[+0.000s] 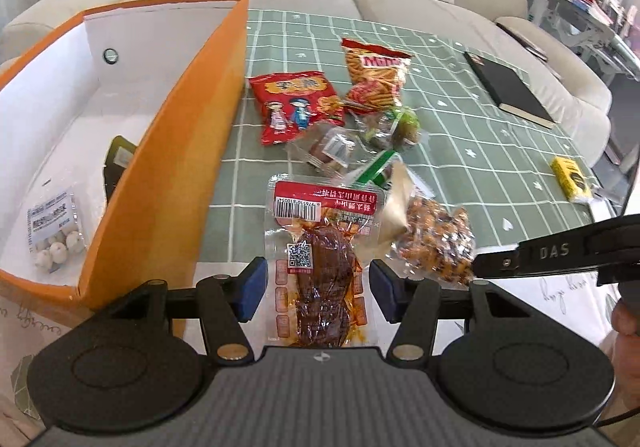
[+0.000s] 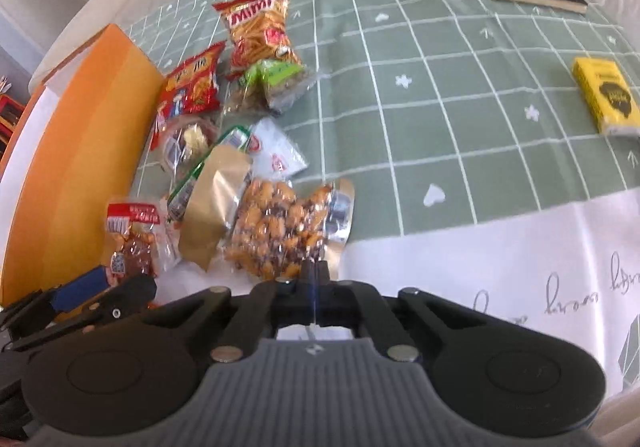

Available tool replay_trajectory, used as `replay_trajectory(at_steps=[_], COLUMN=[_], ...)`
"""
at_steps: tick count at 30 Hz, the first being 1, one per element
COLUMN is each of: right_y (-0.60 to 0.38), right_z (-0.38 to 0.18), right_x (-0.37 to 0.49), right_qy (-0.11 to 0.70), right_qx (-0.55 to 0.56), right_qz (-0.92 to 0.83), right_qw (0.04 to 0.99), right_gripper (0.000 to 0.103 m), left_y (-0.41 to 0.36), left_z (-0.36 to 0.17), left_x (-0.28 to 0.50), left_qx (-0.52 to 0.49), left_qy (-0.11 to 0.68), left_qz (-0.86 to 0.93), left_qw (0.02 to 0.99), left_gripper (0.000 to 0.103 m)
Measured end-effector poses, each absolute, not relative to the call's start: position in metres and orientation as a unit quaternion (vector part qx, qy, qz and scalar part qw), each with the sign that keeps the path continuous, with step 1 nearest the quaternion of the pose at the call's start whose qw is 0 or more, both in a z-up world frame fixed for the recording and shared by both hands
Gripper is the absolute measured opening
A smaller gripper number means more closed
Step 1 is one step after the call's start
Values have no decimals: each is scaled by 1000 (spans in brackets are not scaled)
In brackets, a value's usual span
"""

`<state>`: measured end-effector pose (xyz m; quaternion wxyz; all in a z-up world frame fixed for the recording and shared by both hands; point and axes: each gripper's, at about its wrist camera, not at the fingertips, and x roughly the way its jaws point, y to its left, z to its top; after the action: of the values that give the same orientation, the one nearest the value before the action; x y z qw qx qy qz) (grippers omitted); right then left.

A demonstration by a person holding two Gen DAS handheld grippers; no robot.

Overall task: Organize snacks
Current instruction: 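Grasp the red-labelled meat strip pack with the left tool while the right tool grasps the nut bag, then carry the meat pack with the left tool while the right tool carries the nut bag to the box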

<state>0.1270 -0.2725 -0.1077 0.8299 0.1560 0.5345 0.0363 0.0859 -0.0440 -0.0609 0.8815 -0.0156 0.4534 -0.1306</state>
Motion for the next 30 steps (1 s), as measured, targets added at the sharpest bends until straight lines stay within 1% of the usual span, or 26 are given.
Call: replay_trajectory(at_steps=[2, 4, 5, 8, 9, 10, 11, 12, 13, 17, 20, 26, 27, 30], right_y=[-267, -256, -250, -236, -232, -228, -224, -219, -215, -199, -197, -209, -209, -210], right_z=[-103, -97, -94, -93, -94, -96, -96, -96, -96, -99, -103, -115, -117, -121], right_x=[123, 120, 120, 119, 120, 121, 122, 123, 124, 129, 134, 151, 153, 160], right_qy=[525, 508, 499, 487, 487, 486, 481, 474, 469, 454, 444, 463, 463, 470], right_qx=[128, 80, 56, -7, -26, -48, -72, -99, -123, -217, -261, -243, -241, -214], right_qz=[45, 64, 74, 110, 121, 131, 139, 148, 160, 211, 244, 277, 280, 285], right_qw=[840, 855, 861, 866, 865, 863, 863, 862, 860, 838, 822, 806, 805, 807], right_gripper=[5, 28, 43, 45, 50, 52, 58, 68, 72, 79, 79, 79, 82, 82], left_y=[-44, -44, -44, -41, -40, -40, -40, -40, -40, -40, -40, -40, -40, -40], left_z=[-61, -62, -63, -65, -65, -65, -65, -65, -65, -66, -67, -70, -71, -73], left_x=[85, 86, 87, 88, 88, 88, 88, 87, 87, 89, 89, 93, 94, 95], left_qx=[-15, -12, -11, -11, -11, -12, -12, -11, -11, -11, -9, -14, -14, -16], left_qy=[454, 457, 459, 462, 462, 461, 460, 460, 459, 461, 463, 471, 472, 477], left_qz=[-135, -133, -132, -129, -129, -132, -132, -133, -134, -136, -136, -134, -133, -132], left_qw=[880, 880, 879, 878, 878, 877, 878, 878, 878, 877, 876, 872, 871, 869], left_gripper=[63, 63, 63, 64, 63, 63, 63, 64, 63, 63, 63, 64, 63, 64])
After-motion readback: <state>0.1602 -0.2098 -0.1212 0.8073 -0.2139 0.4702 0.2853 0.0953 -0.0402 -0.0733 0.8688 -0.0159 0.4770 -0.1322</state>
